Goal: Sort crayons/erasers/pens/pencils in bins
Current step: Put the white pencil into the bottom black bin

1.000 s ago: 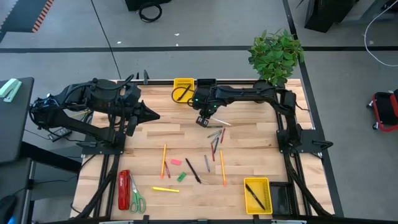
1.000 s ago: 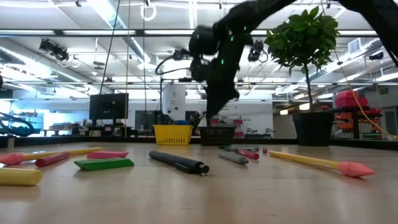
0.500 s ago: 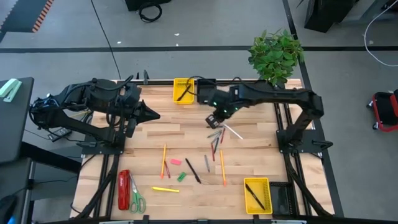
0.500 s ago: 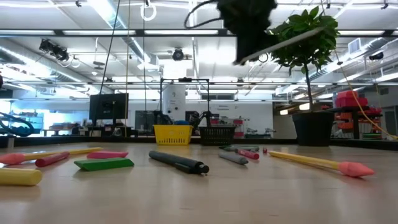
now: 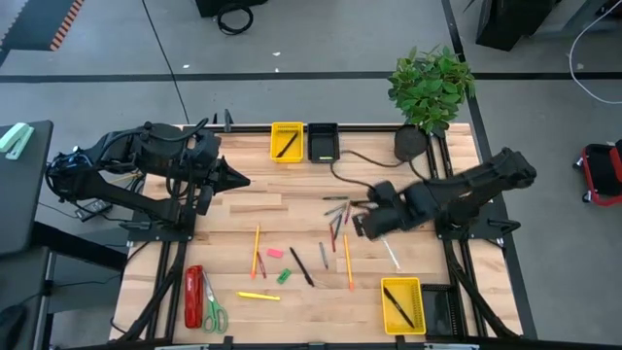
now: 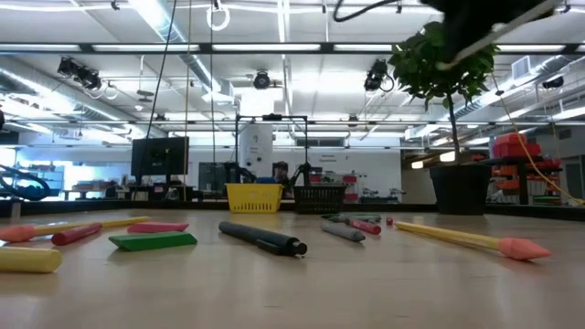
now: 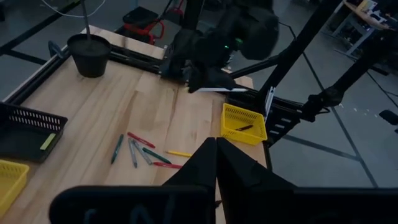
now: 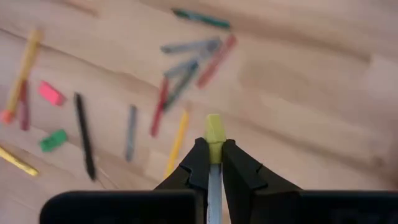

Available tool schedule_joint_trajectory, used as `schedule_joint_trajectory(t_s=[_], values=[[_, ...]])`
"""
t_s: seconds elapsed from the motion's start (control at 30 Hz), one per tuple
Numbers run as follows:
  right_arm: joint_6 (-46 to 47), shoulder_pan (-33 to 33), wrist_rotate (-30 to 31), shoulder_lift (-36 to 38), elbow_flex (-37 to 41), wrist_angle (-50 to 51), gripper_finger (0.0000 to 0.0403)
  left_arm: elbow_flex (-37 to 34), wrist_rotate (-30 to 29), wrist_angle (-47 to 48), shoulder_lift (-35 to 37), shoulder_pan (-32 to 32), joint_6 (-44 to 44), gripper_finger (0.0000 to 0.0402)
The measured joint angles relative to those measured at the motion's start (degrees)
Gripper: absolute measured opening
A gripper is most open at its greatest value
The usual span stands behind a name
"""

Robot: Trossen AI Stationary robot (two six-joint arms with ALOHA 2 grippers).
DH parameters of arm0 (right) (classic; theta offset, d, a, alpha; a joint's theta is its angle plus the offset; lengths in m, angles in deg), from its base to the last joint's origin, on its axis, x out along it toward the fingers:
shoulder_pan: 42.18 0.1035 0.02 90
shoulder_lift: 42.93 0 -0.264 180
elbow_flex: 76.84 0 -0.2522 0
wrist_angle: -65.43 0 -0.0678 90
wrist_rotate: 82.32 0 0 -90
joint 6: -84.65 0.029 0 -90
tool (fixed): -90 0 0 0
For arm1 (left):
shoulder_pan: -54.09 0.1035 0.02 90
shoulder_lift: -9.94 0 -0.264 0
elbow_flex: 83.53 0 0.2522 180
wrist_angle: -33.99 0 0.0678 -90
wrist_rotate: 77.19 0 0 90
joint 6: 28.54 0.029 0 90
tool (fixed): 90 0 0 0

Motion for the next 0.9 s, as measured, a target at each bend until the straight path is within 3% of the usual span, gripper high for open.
schedule_joint_trajectory(t_s=[0.27, 0.5, 0.9], values=[[22.07, 14.52, 4.51, 0.17, 6.33, 3.07, 0.0033, -0.04, 0.00, 1.67, 0.47, 0.00, -0.94, 0.0025], [23.51, 23.72, 3.40, 0.19, 9.63, 2.14, 0.0036, -0.03, -0.19, 1.57, 2.46, 0.07, -2.37, 0.0010], [26.04, 34.92, 4.73, 0.15, 16.34, -2.71, 0.0038, -0.02, -3.19, 1.31, 4.10, 2.73, -5.23, 0.0024]])
